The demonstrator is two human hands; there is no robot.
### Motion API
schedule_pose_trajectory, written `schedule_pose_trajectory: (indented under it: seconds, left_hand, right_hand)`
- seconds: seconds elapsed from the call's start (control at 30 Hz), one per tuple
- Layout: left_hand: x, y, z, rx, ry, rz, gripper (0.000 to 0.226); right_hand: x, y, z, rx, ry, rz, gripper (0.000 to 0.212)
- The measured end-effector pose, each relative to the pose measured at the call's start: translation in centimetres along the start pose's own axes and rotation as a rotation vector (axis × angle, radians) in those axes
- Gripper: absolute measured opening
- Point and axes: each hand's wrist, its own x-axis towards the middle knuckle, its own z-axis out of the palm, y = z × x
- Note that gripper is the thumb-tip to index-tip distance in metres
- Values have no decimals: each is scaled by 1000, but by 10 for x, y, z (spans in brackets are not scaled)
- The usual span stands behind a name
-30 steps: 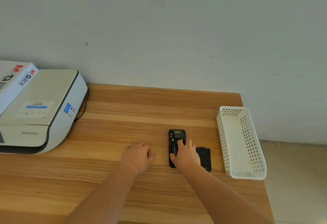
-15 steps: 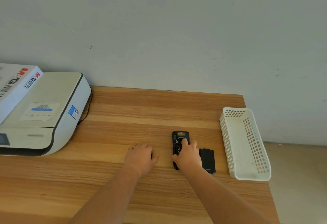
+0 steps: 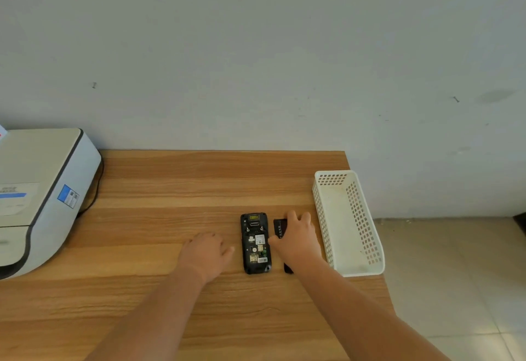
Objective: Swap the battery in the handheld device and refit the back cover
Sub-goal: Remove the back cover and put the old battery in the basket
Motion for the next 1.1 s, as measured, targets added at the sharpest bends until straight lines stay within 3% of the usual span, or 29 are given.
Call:
schedule_pose_trajectory:
  seconds: [0.33,1.1]
  left_hand:
    - [8,29,2,3,19,-19,37]
    - [0,51,23,14,-9,-144,47]
  right_hand:
    - [18,58,-67,18,174,65,54]
    - [53,136,-42,-141,-63,82,56]
